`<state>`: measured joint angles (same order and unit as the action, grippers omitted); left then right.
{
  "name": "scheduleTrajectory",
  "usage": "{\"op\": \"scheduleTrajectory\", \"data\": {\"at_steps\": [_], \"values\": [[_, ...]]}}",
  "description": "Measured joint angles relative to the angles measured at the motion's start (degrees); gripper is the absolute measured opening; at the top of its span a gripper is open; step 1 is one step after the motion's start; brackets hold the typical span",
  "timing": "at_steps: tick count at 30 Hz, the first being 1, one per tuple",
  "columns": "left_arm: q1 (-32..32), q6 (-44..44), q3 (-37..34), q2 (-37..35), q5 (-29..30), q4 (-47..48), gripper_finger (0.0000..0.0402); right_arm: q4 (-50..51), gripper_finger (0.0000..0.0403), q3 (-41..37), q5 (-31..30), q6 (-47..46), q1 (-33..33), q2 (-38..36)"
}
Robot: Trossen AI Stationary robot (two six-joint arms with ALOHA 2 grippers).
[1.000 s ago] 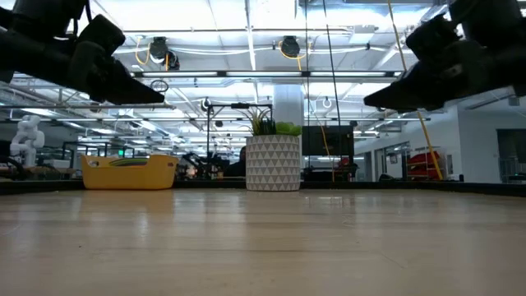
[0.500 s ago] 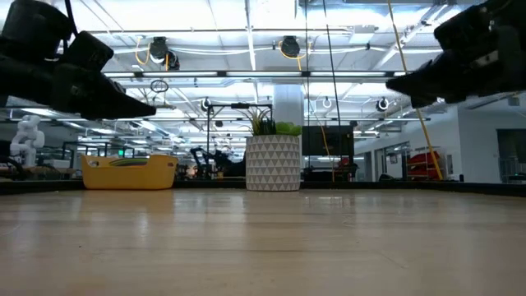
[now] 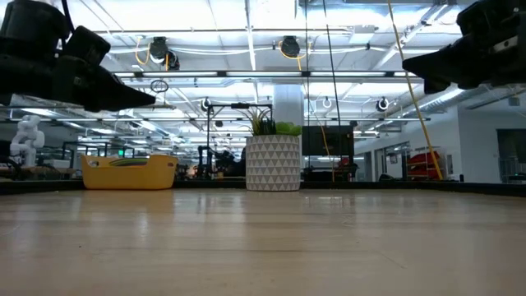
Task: Nest measuring cups in basket
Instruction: Return to Home Position
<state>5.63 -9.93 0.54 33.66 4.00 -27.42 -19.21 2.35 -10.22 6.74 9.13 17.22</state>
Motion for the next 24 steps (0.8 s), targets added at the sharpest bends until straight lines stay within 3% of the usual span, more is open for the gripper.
{"op": "scheduleTrajectory", "data": {"at_steps": [10, 19, 24], "values": [[3.9, 1.0, 0.0, -4.2, -5.5, 3.8, 0.0009, 10.3, 0.0000, -0.1, 4.5, 1.8, 0.0, -17.1], [5.9, 0.6, 0.0, -4.1, -8.4, 4.1, 0.0014, 10.4, 0.0000, -1.5, 4.2, 3.1, -0.5, -17.1], [9.4, 0.1, 0.0, -5.1, -13.5, 5.1, 0.0004, 13.5, 0.0000, -1.5, 0.8, 1.7, -0.6, -17.1]]}}
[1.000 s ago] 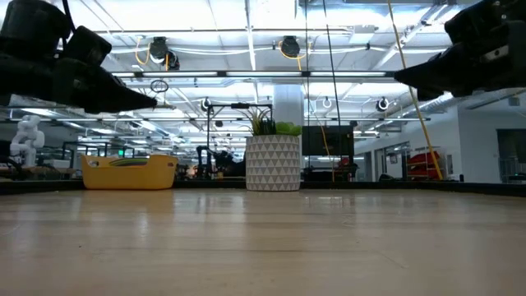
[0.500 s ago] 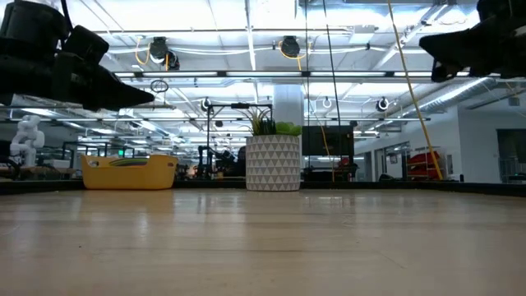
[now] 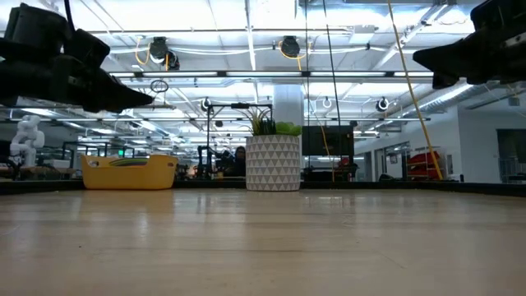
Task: Nest measuring cups in basket
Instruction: Return to Home Position
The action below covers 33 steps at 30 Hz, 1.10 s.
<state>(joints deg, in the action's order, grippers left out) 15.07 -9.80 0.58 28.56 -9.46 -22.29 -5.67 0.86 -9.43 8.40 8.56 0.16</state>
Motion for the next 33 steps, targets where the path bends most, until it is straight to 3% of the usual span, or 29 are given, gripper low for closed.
{"op": "scheduleTrajectory", "data": {"at_steps": [9, 16, 33], "values": [[8.8, -0.1, 0.0, -5.0, -9.7, 5.1, 0.0005, -0.1, 0.0000, 0.0, -1.0, -0.2, 0.0, 0.0], [9.2, 3.9, 0.0, -8.4, -9.8, 8.9, 0.0003, -0.1, 0.0000, 0.0, -1.0, -0.2, 0.0, 0.0], [-14.0, 4.2, 0.0, -14.4, 12.9, 9.5, 0.0001, -0.1, 0.0000, 0.0, -1.0, -0.2, 0.0, 0.0]]}}
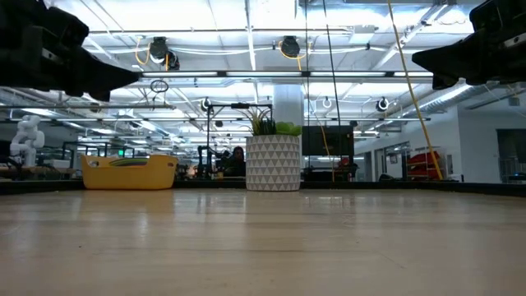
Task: Nest measuring cups in basket
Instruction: Return to Home Position
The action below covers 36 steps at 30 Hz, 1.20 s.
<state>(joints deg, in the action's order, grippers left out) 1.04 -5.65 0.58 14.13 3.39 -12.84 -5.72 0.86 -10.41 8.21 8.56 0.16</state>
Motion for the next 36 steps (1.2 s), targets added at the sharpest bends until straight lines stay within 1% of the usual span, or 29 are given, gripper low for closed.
{"op": "scheduleTrajectory", "data": {"at_steps": [3, 5, 10, 18, 25, 29, 32, 36], "values": [[-3.2, -1.2, 0.0, -1.1, 3.9, 1.2, 0.0001, 0.0, 0.0000, 0.0, 0.0, 0.0, 0.0, 0.0], [-4.5, -1.7, 0.0, -1.8, 4.8, 1.5, 0.0001, 0.0, 0.0000, 0.0, 0.0, 0.0, 0.0, 0.0], [-6.0, -2.1, 0.0, -5.0, 4.5, 3.4, 0.0001, 0.0, 0.0000, 0.0, 0.0, 0.0, 0.0, 0.0], [-7.2, -2.2, 0.1, -14.1, 4.0, 10.8, 0.0001, 0.0, 0.0000, 0.0, 0.0, 0.0, 0.0, 0.0], [-7.1, -3.7, 0.2, -13.4, 2.5, 11.3, 0.0003, 0.0, 0.0000, 0.0, 0.0, 0.0, 0.0, 0.0], [-7.1, -3.3, 0.2, -13.4, -0.2, 11.9, 0.0014, 0.0, 0.0000, 0.0, 0.0, 0.0, 0.0, 0.0], [-7.1, -4.7, 0.2, -13.4, -0.5, 11.9, 0.0017, 0.0, 0.0000, 0.0, 0.0, 0.0, 0.0, 0.0], [-7.1, -6.3, 0.1, -13.4, -0.5, 11.5, 0.0010, 0.0, 0.0000, 0.0, 0.0, 0.0, 0.0, 0.0]]}}
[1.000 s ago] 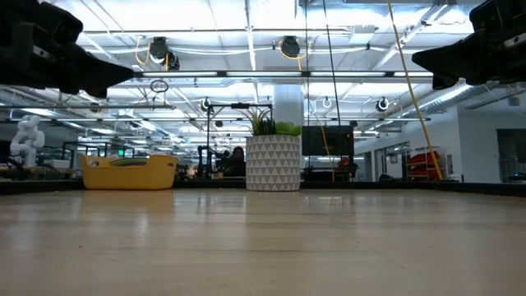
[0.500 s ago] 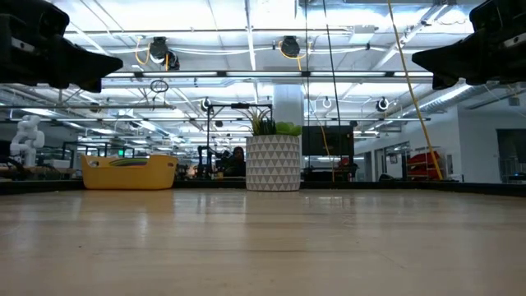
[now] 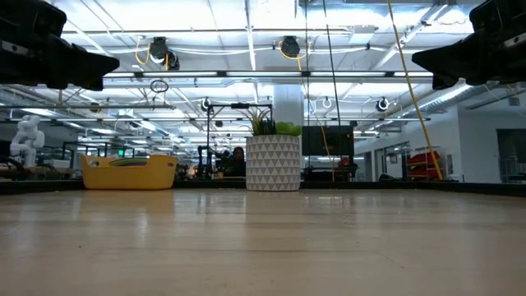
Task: Nest measuring cups in basket
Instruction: Return to Home Position
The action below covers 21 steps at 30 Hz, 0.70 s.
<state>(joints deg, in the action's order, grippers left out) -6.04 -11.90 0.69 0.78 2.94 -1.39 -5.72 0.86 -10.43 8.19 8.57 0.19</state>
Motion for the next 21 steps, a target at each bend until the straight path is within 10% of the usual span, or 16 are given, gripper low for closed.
{"op": "scheduleTrajectory", "data": {"at_steps": [21], "values": [[0.0, 0.2, -0.1, 0.0, 0.0, -0.3, 0.0031, 0.0, 0.0000, 0.0, 0.0, 0.0, 0.0, 0.0]]}}
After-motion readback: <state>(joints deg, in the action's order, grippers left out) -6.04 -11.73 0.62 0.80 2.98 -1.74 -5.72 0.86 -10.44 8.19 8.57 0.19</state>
